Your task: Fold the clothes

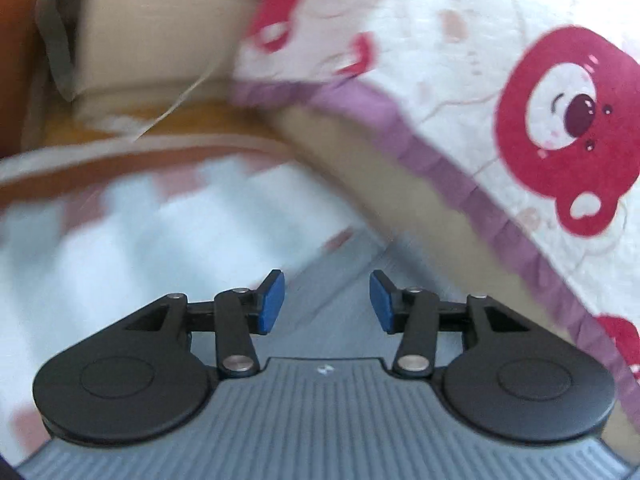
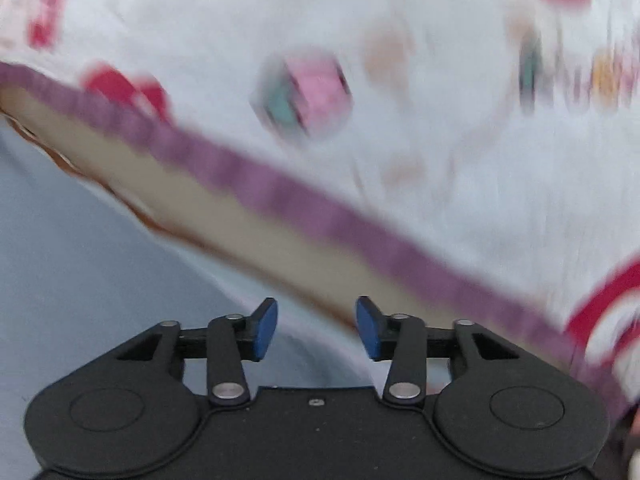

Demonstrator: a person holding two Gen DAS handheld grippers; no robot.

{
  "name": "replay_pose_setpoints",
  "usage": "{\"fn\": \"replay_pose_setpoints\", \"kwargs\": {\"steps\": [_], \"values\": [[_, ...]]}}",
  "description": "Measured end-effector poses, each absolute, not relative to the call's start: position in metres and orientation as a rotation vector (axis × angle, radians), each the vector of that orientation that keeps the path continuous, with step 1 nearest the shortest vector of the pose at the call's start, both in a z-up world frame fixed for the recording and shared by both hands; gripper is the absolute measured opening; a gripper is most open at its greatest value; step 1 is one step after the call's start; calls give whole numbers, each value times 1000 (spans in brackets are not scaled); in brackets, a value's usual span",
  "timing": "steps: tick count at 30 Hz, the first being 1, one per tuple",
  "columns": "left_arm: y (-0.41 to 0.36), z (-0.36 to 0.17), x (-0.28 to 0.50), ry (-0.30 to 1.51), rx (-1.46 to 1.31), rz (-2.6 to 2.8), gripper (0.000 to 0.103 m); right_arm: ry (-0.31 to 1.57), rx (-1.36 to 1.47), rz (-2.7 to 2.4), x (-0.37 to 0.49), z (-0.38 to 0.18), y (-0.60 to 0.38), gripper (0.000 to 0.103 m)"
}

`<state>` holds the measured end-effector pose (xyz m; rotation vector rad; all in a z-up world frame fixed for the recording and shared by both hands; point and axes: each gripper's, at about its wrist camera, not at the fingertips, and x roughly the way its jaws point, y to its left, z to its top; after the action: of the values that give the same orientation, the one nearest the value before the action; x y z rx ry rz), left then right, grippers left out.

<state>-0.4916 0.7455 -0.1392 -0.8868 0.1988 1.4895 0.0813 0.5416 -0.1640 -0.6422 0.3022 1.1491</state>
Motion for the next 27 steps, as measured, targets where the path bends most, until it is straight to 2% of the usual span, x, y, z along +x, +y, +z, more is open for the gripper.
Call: {"fn": "replay_pose_setpoints", "kwargs": {"steps": [2, 3, 4, 5, 8, 10, 11, 12, 15, 18, 20, 23, 24, 25, 26, 27], "values": [[713, -153, -506, 208, -941, 1528, 41, 245, -623, 1240, 57, -154, 539, 61], [700, -160, -513, 211, -968, 1543, 34, 241, -616, 1286, 44, -150, 538, 61], [692, -167, -520, 207, -1000, 1539, 15, 262, -606, 1314, 36, -152, 537, 61], [685, -173, -528, 203, -1033, 1526, 11, 284, -596, 1341, 27, -154, 535, 61], [662, -180, -541, 180, -1065, 1498, 5, 388, -583, 1433, -4, -164, 521, 59], [651, -184, -545, 169, -1071, 1478, 5, 387, -668, 1458, -36, -178, 513, 41], [651, -185, -543, 159, -1070, 1450, 5, 385, -711, 1470, -52, -186, 508, 14], [653, -185, -540, 147, -1065, 1426, 5, 365, -754, 1465, -63, -191, 509, 0], [666, -191, -526, 166, -1049, 1372, 8, 331, -805, 1494, -91, -198, 506, 0], [681, -209, -520, 175, -1113, 1359, 19, 333, -789, 1561, -110, -193, 508, 0], [690, -219, -516, 161, -1144, 1359, 35, 351, -783, 1615, -122, -186, 513, 3], [700, -231, -511, 122, -1158, 1370, 41, 387, -768, 1732, -138, -180, 520, 4], [701, -232, -510, 103, -1157, 1369, 39, 385, -765, 1772, -145, -179, 521, 5], [702, -232, -508, 99, -1153, 1365, 25, 379, -776, 1814, -153, -179, 522, 8], [702, -230, -506, 115, -1134, 1362, 4, 376, -792, 1844, -161, -181, 524, 11], [702, -227, -502, 131, -1107, 1360, 4, 372, -809, 1873, -169, -183, 526, 15]]}}
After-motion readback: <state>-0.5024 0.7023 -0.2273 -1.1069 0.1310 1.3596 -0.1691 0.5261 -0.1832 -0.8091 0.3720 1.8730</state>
